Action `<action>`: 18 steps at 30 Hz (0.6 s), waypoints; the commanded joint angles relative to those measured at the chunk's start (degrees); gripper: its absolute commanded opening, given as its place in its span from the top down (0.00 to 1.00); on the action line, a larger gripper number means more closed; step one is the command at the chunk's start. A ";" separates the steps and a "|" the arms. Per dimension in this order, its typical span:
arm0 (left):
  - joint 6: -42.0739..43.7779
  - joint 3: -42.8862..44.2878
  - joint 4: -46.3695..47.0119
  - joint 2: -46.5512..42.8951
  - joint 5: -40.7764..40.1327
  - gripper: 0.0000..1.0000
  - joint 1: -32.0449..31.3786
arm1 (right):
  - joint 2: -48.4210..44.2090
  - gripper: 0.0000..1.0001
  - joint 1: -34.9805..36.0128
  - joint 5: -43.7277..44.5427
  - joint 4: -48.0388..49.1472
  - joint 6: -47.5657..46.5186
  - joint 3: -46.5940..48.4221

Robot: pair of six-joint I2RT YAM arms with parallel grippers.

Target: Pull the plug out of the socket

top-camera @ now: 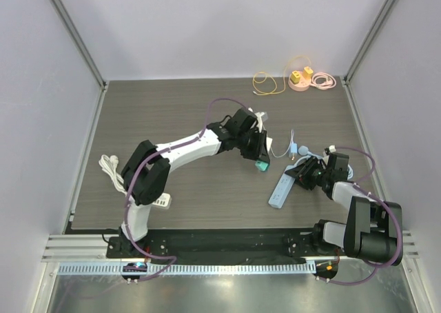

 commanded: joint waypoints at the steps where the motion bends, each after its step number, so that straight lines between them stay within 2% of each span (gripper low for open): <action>1: 0.02 -2.75 -0.47 -5.03 -2.94 1.00 2.54 | 0.20 0.99 -0.21 6.10 -1.95 -3.00 -0.10; 8: -4.03 -9.44 4.27 -7.40 -4.89 1.00 6.58 | -0.32 0.99 -0.21 6.10 -1.86 -2.91 -0.27; 18: -5.00 -6.02 7.71 -0.64 -1.29 1.00 9.31 | -0.58 0.99 -0.21 5.84 -1.77 -2.91 -0.27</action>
